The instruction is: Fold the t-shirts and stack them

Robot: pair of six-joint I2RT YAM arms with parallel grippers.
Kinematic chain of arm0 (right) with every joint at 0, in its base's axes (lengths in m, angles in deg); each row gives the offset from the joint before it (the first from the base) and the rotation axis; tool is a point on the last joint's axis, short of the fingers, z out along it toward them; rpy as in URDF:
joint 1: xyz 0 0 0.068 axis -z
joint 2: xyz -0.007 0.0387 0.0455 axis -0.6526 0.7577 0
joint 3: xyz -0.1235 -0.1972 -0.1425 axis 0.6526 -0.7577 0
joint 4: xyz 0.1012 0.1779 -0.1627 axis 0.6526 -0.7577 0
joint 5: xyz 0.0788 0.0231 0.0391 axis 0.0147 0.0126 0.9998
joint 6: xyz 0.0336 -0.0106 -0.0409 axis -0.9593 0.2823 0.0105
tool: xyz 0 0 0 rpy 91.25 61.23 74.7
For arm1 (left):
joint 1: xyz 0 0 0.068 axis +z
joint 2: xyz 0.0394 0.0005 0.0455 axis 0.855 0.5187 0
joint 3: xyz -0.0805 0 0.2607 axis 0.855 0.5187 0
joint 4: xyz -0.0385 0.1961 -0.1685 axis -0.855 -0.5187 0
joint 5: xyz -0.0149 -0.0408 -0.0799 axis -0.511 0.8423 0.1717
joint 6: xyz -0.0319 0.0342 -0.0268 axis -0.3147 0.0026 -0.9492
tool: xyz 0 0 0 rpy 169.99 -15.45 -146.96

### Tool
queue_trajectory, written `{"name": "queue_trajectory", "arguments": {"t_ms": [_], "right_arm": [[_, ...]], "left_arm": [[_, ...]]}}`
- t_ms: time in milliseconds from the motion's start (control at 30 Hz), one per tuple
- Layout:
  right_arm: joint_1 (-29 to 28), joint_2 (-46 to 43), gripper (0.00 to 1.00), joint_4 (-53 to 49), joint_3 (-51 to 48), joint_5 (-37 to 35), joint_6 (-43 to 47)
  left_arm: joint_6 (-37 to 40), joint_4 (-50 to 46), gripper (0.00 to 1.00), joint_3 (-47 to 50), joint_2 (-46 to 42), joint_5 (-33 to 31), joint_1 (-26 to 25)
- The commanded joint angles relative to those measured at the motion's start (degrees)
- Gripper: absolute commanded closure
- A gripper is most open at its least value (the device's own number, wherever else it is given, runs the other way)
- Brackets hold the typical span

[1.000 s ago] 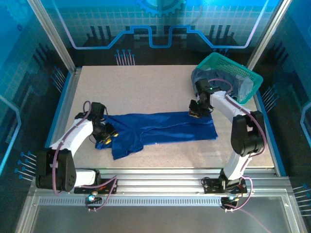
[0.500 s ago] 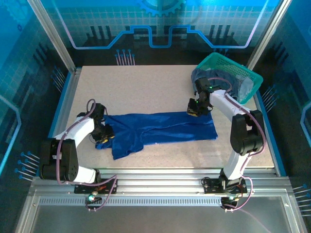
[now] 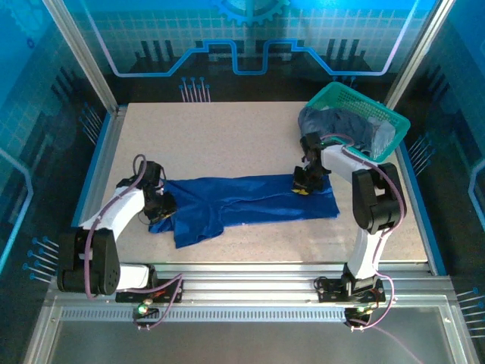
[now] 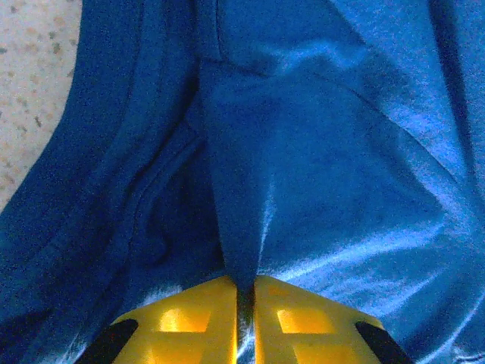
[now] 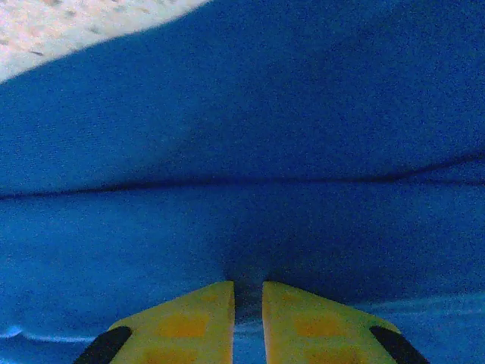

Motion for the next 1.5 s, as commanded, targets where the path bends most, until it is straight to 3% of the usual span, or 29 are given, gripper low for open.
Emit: {"name": "queue_trajectory", "arguments": {"t_ms": [0, 167, 233, 667, 1033, 1467], "right_arm": [[0.74, 1.48, 0.81, -2.27, 0.53, -1.77, 0.44], [0.69, 1.59, 0.81, -2.29, 0.88, -1.83, 0.60], [0.75, 1.51, 0.81, -2.22, 0.88, -1.78, 0.70], [0.66, 0.57, 0.81, -1.90, -0.11, -1.78, 0.61], [0.35, 1.13, 0.81, -2.46, 0.52, -2.20, 1.14], [0.39, 1.57, 0.82, -3.06, 0.88, -2.31, 1.41]], "left_arm": [[-1.58, -3.14, 0.85, -0.01, -1.05, 2.00, 0.54], [-2.37, -2.52, 0.73, -0.31, 0.68, 3.47, 0.54], [-2.56, -1.75, 0.73, -0.26, 1.20, 4.02, 0.54], [-1.87, -1.91, 1.00, -1.22, 1.96, 3.76, 0.54], [-3.19, -5.12, 1.00, -7.46, -0.81, -0.94, 0.54], [-0.89, -8.37, 1.00, -18.69, 10.21, -1.84, 3.12]]}}
